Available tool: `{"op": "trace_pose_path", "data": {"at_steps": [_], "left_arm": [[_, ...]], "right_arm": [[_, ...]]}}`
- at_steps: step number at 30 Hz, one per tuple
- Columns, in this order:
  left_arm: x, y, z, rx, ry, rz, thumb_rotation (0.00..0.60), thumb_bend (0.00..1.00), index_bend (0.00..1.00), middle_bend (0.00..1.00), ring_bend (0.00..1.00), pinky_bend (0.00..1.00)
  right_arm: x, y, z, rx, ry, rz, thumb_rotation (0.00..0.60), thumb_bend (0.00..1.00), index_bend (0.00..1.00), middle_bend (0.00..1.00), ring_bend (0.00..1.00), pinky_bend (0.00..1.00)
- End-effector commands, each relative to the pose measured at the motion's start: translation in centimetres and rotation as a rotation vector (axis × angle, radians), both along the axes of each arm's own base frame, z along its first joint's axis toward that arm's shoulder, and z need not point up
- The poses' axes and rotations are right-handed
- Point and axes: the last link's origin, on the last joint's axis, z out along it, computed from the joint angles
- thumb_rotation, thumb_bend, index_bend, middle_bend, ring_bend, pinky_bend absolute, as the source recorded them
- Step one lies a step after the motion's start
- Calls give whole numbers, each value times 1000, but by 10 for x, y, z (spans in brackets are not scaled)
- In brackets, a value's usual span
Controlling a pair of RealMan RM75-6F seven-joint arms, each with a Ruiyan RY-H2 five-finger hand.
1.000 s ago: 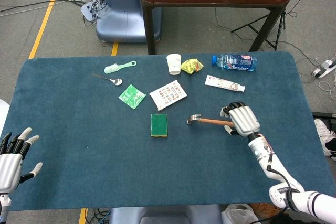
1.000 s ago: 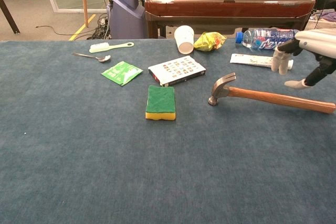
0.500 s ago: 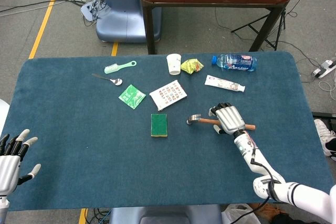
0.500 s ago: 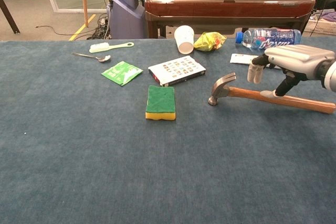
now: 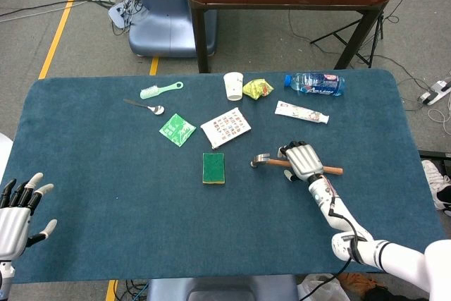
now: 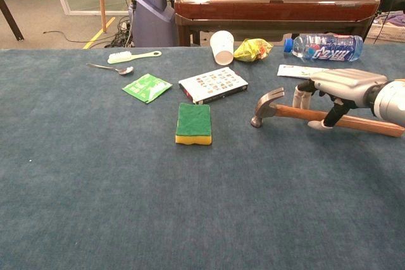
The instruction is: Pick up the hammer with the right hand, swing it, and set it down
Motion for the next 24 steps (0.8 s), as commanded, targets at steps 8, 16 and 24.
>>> {"op": "trace_pose_path", "data": {"at_steps": [8, 16, 24], "left_arm": [[-1, 2, 0, -1, 2, 1, 600, 190, 233, 105, 110, 0], [-1, 3, -1, -5, 6, 0, 600, 190, 233, 105, 111, 0], [-2, 4, -1, -8, 6, 3, 600, 190, 233, 105, 110, 0]], "right_arm": [[1, -1, -7, 17, -13, -15, 600, 450, 358, 418, 193, 250], [0, -1, -8, 23, -20, -25, 600, 491, 358, 457, 208, 250], [-2, 2, -8, 24, -15, -32, 600, 532, 366, 467, 215, 250]]}}
